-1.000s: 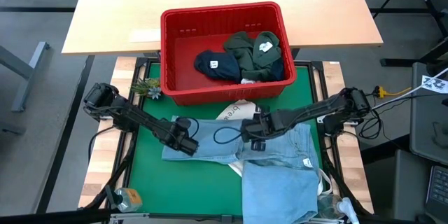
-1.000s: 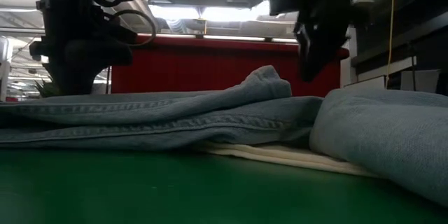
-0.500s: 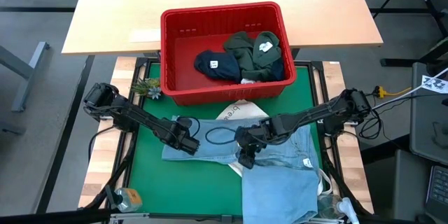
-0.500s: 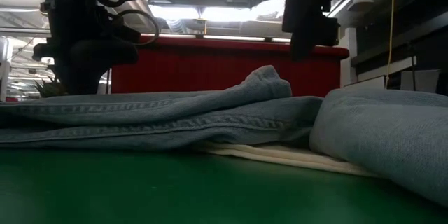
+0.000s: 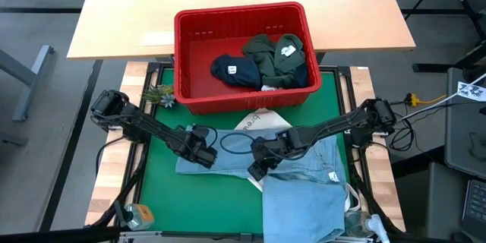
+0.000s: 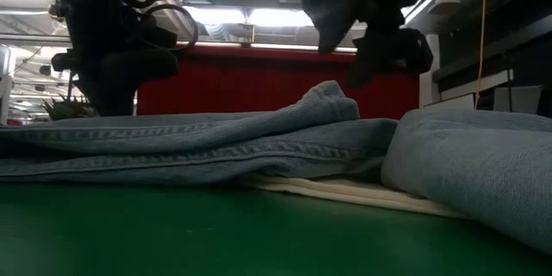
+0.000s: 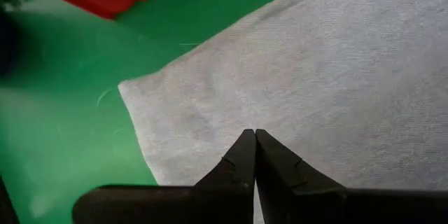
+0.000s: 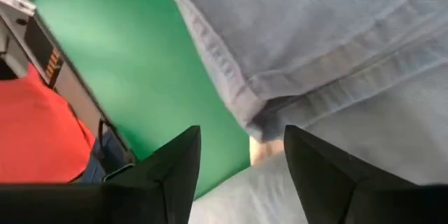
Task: Fold laundry
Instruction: Fold the light blue pants
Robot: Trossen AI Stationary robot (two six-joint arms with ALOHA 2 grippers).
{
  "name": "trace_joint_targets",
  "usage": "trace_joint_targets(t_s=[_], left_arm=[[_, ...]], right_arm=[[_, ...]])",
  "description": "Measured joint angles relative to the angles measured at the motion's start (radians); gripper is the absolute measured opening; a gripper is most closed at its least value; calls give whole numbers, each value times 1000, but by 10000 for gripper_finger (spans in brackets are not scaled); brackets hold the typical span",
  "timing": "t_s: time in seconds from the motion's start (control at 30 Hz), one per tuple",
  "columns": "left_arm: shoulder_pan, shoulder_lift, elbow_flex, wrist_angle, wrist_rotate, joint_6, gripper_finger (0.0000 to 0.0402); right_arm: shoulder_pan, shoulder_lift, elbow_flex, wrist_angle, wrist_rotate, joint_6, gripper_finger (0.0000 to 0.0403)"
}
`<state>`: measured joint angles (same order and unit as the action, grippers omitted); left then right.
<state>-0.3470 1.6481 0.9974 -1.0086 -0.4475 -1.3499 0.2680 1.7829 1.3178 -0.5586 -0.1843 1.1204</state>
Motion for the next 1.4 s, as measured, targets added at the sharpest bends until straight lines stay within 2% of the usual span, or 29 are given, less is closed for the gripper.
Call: trace_joint_targets(t_s=[0.23, 0.63, 0.77, 0.97, 1.03, 1.1, 1.27, 1.4], left_arm=[[0, 0, -5, 4, -5, 0, 0], [0, 0, -18, 11, -35, 0, 0], [2, 0, -46, 27, -55, -2, 0], [14, 0, -116, 104, -64, -4, 0], [29, 0, -145, 127, -66, -5, 0], [47, 0, -179, 146, -66, -10, 0], [92, -4, -250, 222, -86, -12, 0], [111, -4, -259, 212, -89, -9, 0]], right_arm=[[-3, 38, 0, 58, -1, 80, 207], [-41, 76, 2, 113, -5, 108, 199], [-39, 98, 2, 116, -17, 107, 156], [-39, 102, 0, 120, -17, 50, 44], [-37, 102, 0, 118, -17, 23, 17], [-24, 102, 0, 117, -18, 0, 17], [23, 102, 0, 75, -11, -4, 57], [71, 102, 0, 49, 47, -27, 57]])
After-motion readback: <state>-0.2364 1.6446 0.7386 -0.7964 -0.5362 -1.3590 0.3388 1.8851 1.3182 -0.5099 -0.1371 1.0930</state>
